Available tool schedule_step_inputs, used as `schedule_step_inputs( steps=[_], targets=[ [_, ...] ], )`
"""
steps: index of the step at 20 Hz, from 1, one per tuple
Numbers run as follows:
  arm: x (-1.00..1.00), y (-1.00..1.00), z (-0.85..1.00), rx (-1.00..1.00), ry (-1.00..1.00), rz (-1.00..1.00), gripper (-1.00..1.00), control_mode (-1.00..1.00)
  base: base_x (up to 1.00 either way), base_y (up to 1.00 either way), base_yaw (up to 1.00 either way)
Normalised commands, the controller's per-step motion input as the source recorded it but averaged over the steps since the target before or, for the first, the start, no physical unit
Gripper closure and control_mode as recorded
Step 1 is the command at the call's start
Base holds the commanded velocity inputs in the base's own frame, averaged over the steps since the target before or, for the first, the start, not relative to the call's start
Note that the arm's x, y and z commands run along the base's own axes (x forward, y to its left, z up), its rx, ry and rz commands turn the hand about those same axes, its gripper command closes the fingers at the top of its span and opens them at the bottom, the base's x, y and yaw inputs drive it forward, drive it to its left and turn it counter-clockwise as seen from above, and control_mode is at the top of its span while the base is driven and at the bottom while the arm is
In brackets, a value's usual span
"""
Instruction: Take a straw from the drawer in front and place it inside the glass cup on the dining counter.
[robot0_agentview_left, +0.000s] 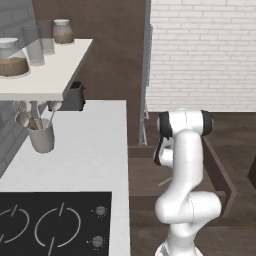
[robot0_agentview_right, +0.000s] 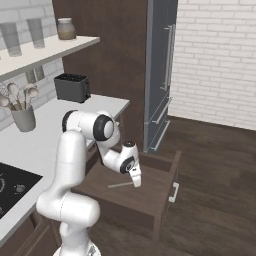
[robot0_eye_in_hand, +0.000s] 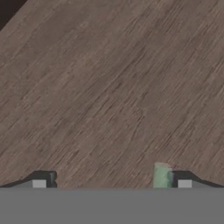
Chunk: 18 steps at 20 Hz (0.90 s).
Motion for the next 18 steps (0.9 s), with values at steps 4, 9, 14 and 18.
schedule_step_inputs(
  steps=[4,9,14,18],
  targets=[
    [-0.12,0.0,0.12,0.04,0.0,0.0,-1.0,-1.0,0.0,0.0,0.0],
    [-0.26,0.0,0.36,0.0,0.0,-0.03,-1.0,-1.0,0.0,0.0,0.0],
    [-0.18,0.03,0.3,0.0,0.0,-0.06,-1.0,-1.0,0.0,0.0,0.0],
    [0.0,0.08,0.03,0.0,0.0,-0.06,-1.0,-1.0,0.0,0.0,0.0]
  ],
)
